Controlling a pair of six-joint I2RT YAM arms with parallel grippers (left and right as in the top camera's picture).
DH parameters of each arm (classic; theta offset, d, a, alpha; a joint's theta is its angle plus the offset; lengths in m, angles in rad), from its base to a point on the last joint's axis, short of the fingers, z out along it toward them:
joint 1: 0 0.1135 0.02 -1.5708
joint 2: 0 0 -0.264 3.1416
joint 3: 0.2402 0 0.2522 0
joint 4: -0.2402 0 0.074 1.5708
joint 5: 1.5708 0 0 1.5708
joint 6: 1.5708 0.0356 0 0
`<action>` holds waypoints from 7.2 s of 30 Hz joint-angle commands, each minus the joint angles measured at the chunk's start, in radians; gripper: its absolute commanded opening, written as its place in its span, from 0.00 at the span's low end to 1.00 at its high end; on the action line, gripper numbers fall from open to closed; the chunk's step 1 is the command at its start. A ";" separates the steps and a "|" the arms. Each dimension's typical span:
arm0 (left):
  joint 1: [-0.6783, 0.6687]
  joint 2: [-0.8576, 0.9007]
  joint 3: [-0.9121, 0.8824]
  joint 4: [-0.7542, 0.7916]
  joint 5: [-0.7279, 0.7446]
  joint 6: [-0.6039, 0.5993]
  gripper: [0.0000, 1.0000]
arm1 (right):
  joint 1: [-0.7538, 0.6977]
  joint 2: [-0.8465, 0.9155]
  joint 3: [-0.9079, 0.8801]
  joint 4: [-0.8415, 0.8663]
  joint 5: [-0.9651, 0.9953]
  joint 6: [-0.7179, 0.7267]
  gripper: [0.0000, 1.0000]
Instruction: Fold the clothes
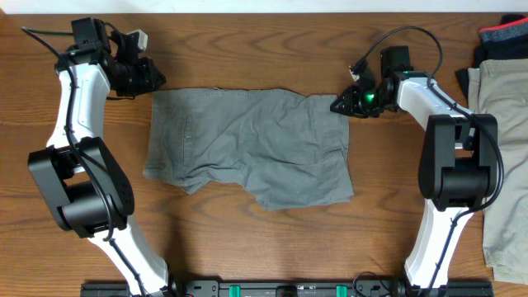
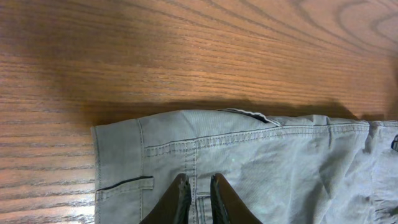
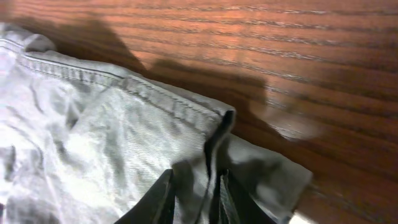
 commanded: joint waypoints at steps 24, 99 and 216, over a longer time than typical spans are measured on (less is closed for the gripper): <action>0.003 -0.003 0.010 -0.002 -0.006 -0.001 0.33 | 0.007 0.013 -0.009 0.019 -0.076 -0.053 0.03; 0.160 -0.123 0.010 0.005 0.294 0.073 0.06 | -0.060 -0.462 -0.008 -0.125 0.233 0.083 0.01; 0.053 -1.075 0.108 0.237 -0.302 -0.069 0.06 | -0.502 -1.006 0.350 -0.100 0.298 0.180 0.01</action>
